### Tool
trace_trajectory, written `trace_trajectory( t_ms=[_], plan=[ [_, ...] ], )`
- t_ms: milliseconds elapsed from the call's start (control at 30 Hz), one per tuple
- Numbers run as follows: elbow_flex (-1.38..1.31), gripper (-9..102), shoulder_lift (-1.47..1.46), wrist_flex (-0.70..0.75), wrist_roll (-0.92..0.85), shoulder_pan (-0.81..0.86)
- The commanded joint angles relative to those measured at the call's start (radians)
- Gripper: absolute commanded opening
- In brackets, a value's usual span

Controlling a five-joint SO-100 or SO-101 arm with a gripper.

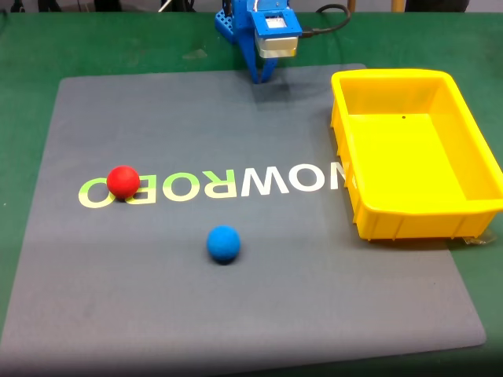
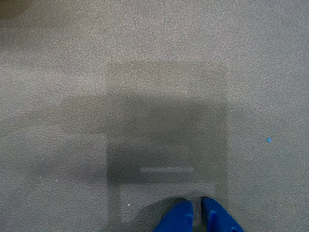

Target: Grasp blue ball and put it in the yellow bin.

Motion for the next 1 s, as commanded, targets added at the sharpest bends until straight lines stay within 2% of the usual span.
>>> trace_trajectory(
  t_ms=[0, 567, 600, 667, 733, 900, 967],
  plan=[
    [0.031, 0, 0.015, 0.0, 0.005, 0.008],
    [0.031, 1, 0.012, 0.002, -0.005, 0.005],
    [0.029, 6, 0.011, -0.011, 0.002, 0.005],
    [0.009, 25, 0.011, -0.089, 0.038, 0.046],
    [-0.018, 36, 0.011, -0.196, 0.037, 0.097],
    [-0.112, 41, 0.008, -0.38, -0.074, 0.181],
    [-0.183, 41, -0.087, -0.428, -0.114, 0.183]
  ],
)
